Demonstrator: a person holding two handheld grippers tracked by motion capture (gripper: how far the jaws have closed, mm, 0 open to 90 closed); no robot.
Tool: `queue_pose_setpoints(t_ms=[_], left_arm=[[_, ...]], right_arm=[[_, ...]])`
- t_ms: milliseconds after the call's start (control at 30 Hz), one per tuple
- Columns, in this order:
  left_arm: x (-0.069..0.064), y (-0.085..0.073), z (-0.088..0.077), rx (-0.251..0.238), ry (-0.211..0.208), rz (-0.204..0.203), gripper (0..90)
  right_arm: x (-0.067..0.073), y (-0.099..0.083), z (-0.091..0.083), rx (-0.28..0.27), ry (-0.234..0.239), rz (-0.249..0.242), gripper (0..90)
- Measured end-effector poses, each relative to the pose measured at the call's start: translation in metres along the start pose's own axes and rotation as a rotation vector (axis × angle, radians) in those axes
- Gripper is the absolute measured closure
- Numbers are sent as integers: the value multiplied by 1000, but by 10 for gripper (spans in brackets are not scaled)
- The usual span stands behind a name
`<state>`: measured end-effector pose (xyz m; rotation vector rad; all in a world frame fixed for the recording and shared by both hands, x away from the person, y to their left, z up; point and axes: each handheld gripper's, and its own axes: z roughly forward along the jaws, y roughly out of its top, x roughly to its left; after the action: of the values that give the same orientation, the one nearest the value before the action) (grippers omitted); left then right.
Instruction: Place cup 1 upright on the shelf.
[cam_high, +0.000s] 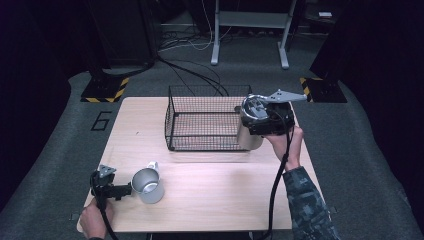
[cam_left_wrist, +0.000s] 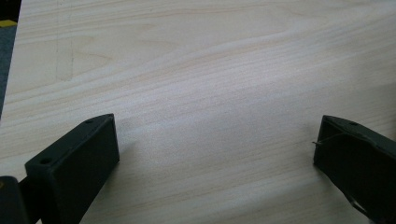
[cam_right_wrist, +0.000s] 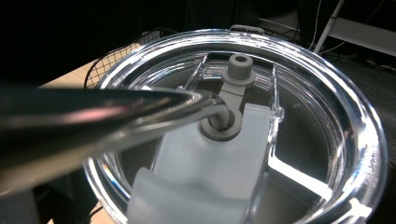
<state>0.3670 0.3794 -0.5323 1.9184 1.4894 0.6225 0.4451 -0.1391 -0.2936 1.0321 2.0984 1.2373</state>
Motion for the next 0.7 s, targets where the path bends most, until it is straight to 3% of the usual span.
queue_pose_setpoints(t_ms=[700], left_arm=[[0,0,0,0,1,4,0]], right_arm=[[-8,28,22,1,-12,-1,33]])
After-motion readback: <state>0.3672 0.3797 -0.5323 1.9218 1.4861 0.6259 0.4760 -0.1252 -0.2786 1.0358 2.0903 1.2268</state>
